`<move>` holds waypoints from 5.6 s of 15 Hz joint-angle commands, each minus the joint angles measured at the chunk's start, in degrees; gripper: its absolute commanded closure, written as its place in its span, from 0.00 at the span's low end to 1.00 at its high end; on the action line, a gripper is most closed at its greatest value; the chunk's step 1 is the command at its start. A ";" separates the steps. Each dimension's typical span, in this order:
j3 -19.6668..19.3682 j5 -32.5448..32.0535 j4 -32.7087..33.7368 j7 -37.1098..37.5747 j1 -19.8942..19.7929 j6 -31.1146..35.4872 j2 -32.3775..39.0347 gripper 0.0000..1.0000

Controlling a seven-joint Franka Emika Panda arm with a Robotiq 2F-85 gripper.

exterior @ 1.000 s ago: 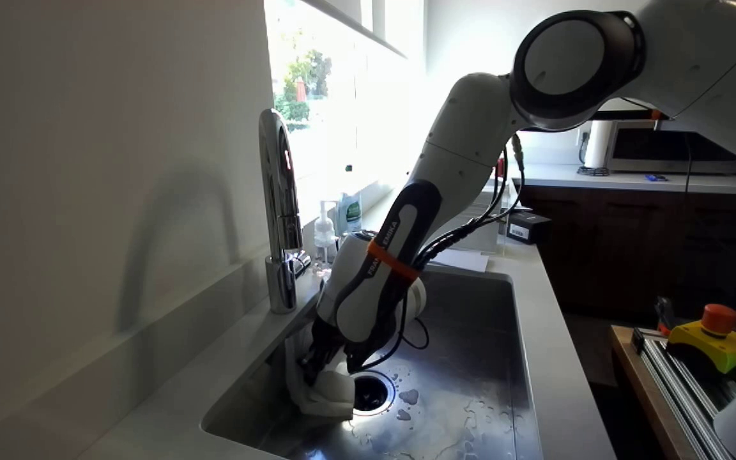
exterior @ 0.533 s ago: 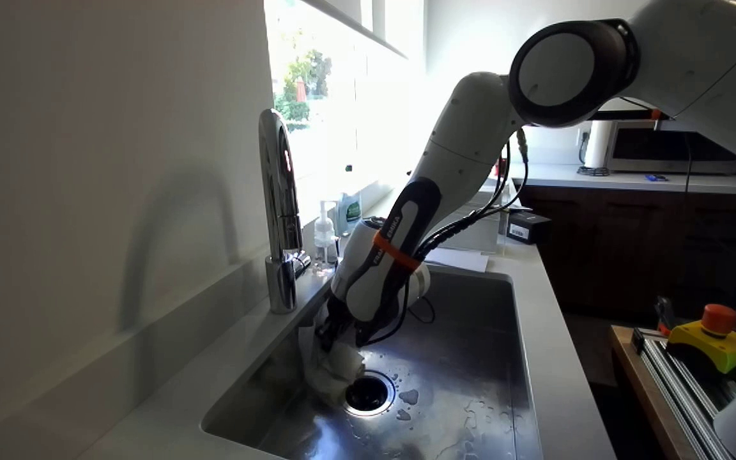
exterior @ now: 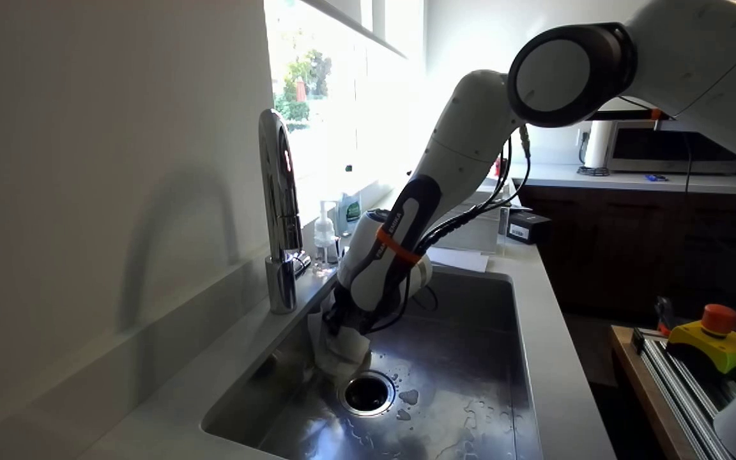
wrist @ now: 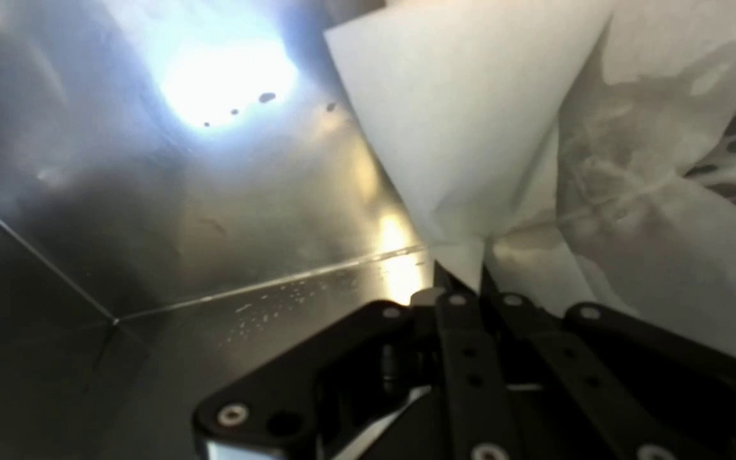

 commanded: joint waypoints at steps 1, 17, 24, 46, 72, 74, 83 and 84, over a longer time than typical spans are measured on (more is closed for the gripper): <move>1.67 0.39 -1.21 0.63 0.75 -0.94 -0.12 1.00; 9.15 -0.01 -3.85 -0.52 0.17 -0.19 0.35 1.00; 4.01 0.75 -1.13 0.70 -0.31 1.28 -0.18 1.00; -2.81 5.11 -7.88 5.05 -4.58 6.83 -12.97 1.00; -23.26 14.38 -1.67 15.62 5.73 6.64 -11.05 0.92; -25.08 14.98 -0.99 16.80 7.05 6.33 -9.96 0.66; -25.18 15.57 -1.13 16.89 8.18 5.91 -10.79 0.01; -25.03 15.44 -1.68 16.71 8.31 5.51 -11.41 0.00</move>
